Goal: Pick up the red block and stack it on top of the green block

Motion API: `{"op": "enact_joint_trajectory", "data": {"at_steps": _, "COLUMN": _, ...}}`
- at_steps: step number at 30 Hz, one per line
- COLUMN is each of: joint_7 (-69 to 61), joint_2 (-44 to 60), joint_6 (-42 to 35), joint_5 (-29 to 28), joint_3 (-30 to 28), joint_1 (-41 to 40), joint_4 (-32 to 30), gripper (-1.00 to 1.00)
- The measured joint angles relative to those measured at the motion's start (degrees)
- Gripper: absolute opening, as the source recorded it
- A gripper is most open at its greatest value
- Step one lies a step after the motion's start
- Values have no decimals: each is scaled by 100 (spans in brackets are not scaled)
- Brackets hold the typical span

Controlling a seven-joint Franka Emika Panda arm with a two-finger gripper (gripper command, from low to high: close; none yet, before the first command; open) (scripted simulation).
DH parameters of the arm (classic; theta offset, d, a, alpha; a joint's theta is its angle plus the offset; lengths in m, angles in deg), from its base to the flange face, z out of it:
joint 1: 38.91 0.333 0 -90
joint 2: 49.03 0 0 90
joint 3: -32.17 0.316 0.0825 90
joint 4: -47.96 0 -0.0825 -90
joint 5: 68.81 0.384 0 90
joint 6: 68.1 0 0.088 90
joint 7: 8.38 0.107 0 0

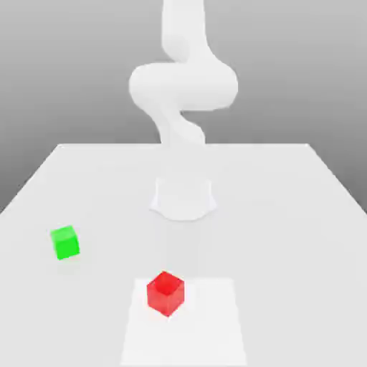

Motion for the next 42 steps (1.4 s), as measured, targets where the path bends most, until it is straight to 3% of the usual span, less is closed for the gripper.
{"op": "enact_joint_trajectory", "data": {"at_steps": 12, "joint_7": 2140, "joint_2": 2560, "joint_6": 1518, "joint_5": -653, "joint_3": 683, "joint_1": -1051, "joint_4": -1595, "gripper": 0}}
{"op": "enact_joint_trajectory", "data": {"at_steps": 16, "joint_7": 2576, "joint_2": 3326, "joint_6": 2034, "joint_5": -511, "joint_3": 633, "joint_1": -1147, "joint_4": -2122, "gripper": 0}}
{"op": "enact_joint_trajectory", "data": {"at_steps": 19, "joint_7": 2639, "joint_2": 3833, "joint_6": 2422, "joint_5": -35, "joint_3": 611, "joint_1": -1129, "joint_4": -2519, "gripper": 0}}
{"op": "enact_joint_trajectory", "data": {"at_steps": 23, "joint_7": 2717, "joint_2": 4294, "joint_6": 2808, "joint_5": 84, "joint_3": 603, "joint_1": -1123, "joint_4": -2584, "gripper": 0}}
{"op": "enact_joint_trajectory", "data": {"at_steps": 32, "joint_7": 3120, "joint_2": 5351, "joint_6": 3701, "joint_5": -459, "joint_3": 206, "joint_1": -869, "joint_4": -2453, "gripper": 0}}
{"op": "enact_joint_trajectory", "data": {"at_steps": 33, "joint_7": 3148, "joint_2": 5458, "joint_6": 3790, "joint_5": -506, "joint_3": 141, "joint_1": -817, "joint_4": -2447, "gripper": -100}}
{"op": "enact_joint_trajectory", "data": {"at_steps": 42, "joint_7": 3115, "joint_2": 5289, "joint_6": 3658, "joint_5": -441, "joint_3": 233, "joint_1": -887, "joint_4": -2456, "gripper": -100}}
